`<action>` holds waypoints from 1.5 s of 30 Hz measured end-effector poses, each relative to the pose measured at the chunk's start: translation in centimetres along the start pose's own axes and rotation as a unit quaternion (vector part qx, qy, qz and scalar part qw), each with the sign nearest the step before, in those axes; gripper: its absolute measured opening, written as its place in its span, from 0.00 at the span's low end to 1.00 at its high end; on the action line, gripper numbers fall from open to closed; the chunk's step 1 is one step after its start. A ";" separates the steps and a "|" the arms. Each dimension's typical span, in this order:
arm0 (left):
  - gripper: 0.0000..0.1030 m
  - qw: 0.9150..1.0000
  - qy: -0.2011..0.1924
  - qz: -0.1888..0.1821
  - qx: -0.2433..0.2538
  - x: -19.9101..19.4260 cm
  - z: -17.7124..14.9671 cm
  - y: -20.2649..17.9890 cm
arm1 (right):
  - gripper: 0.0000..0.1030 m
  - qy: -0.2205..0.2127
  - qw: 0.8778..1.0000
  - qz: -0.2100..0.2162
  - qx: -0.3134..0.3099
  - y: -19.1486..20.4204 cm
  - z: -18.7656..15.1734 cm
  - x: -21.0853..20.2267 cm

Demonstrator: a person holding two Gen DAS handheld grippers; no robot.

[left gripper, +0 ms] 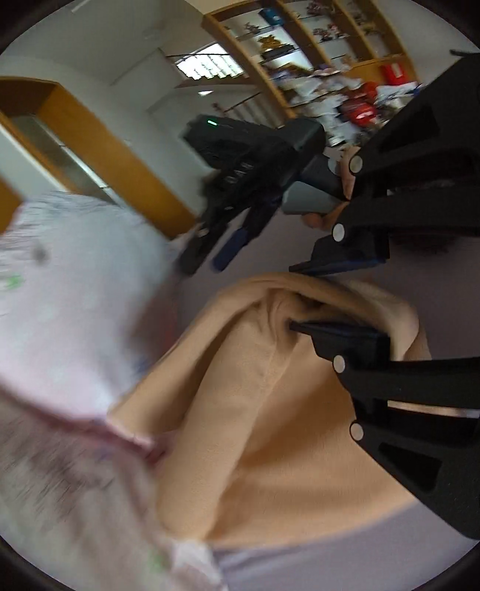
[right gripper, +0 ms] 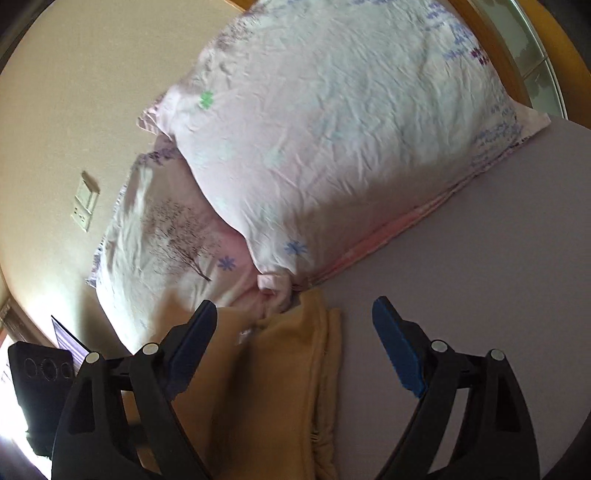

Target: Fold small clothes

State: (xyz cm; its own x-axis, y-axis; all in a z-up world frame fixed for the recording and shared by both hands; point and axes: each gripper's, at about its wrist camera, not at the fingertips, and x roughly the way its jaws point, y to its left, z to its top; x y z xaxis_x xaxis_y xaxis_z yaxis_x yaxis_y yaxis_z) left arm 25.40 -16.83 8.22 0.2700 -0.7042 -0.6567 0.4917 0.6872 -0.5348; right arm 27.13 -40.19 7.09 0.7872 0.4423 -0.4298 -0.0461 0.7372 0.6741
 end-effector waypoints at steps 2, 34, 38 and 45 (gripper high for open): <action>0.22 0.998 0.012 -0.065 -0.016 1.0 -0.5 -0.1 | 0.86 0.024 1.000 -0.004 0.003 -0.5 0.0 0.6; 0.62 0.997 -0.059 0.042 -0.041 -10.5 -9.1 7.7 | 0.07 0.167 0.978 -0.060 -0.113 2.4 -9.8 -4.3; 0.67 0.995 -0.050 0.047 -0.077 -8.7 -8.0 9.8 | 0.58 0.150 0.985 -0.017 -0.082 3.3 -7.6 -5.4; 0.72 0.991 -0.022 0.063 -0.116 -5.1 -6.0 11.8 | 0.83 0.219 0.975 -0.015 0.012 0.4 -3.8 1.1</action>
State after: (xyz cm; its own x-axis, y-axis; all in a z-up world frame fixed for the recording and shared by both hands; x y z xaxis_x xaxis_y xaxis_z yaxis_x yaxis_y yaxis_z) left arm 24.80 -4.05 2.10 0.3557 -0.6133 -0.7052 0.2494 0.7895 -0.5608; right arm 25.66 -37.42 4.60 0.4491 0.6011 -0.6610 -0.0087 0.7428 0.6695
